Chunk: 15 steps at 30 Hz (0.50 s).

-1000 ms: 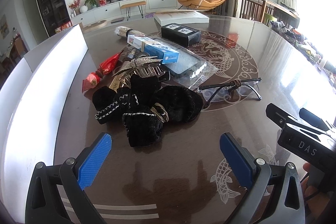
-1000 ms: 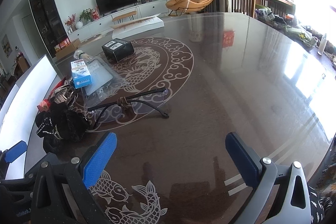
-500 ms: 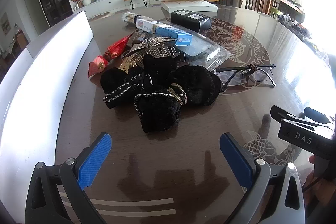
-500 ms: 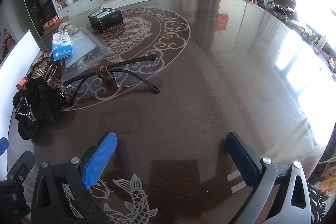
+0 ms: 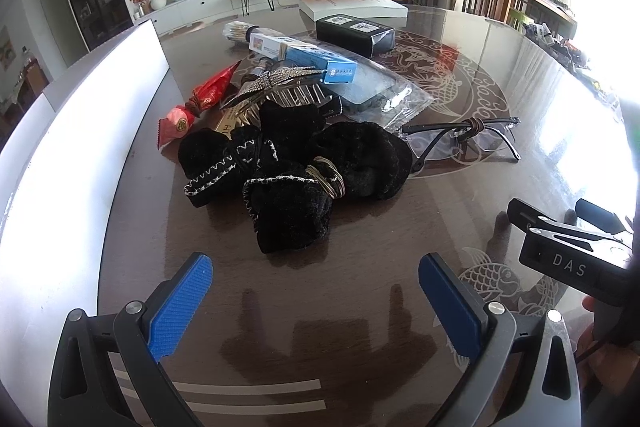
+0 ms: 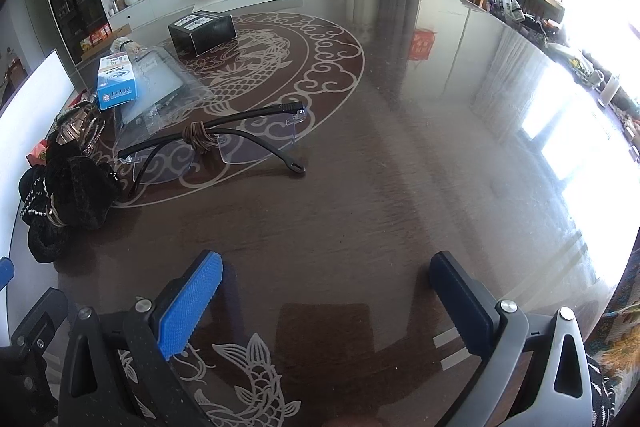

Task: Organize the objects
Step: 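Move the left gripper toward the pile of black fuzzy items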

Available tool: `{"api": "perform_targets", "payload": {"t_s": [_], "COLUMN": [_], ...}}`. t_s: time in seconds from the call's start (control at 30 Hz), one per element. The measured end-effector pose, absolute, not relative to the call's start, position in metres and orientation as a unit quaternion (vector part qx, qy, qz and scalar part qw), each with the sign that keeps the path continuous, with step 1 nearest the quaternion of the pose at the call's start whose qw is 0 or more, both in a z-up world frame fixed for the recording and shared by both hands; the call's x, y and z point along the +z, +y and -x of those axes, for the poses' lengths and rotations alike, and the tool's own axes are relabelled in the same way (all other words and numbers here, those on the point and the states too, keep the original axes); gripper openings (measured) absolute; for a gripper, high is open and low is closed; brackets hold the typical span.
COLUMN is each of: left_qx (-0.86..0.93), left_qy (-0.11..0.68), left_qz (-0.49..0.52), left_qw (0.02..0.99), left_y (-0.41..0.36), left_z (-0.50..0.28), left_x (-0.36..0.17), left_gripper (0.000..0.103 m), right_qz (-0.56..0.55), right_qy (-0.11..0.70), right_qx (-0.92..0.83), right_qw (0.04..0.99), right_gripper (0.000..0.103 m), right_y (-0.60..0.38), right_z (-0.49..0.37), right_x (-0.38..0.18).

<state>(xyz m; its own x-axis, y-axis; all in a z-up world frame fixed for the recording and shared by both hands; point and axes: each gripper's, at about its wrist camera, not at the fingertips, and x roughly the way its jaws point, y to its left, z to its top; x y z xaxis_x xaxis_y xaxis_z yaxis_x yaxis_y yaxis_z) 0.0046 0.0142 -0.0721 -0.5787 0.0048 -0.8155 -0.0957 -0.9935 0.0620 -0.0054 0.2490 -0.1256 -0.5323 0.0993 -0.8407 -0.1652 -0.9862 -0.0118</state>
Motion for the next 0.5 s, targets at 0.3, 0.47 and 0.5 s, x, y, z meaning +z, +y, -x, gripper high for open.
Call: {"api": "perform_targets", "payload": {"t_s": [0.3,0.47,0.5], "left_qx": [0.884,0.882,0.882], "left_qy": [0.061,0.084,0.084], "left_qz": [0.462,0.463,0.462], "left_qw": [0.035,0.031,0.028], "left_y": [0.02,0.011,0.006], "left_z": [-0.009,-0.021,-0.024], "left_x": [-0.071,-0.067,-0.066], "left_gripper": [0.103,0.103,0.103], "right_qz": [0.477,0.477,0.477], "right_qy": [0.034,0.033,0.034], "right_qx": [0.875,0.875,0.875], "right_qw": [0.076,0.075,0.075], "right_gripper": [0.103,0.103,0.103], "right_y": [0.249,0.249,0.249], "right_z": [0.005,0.006,0.006], "right_x": [-0.126,-0.125,-0.125]}}
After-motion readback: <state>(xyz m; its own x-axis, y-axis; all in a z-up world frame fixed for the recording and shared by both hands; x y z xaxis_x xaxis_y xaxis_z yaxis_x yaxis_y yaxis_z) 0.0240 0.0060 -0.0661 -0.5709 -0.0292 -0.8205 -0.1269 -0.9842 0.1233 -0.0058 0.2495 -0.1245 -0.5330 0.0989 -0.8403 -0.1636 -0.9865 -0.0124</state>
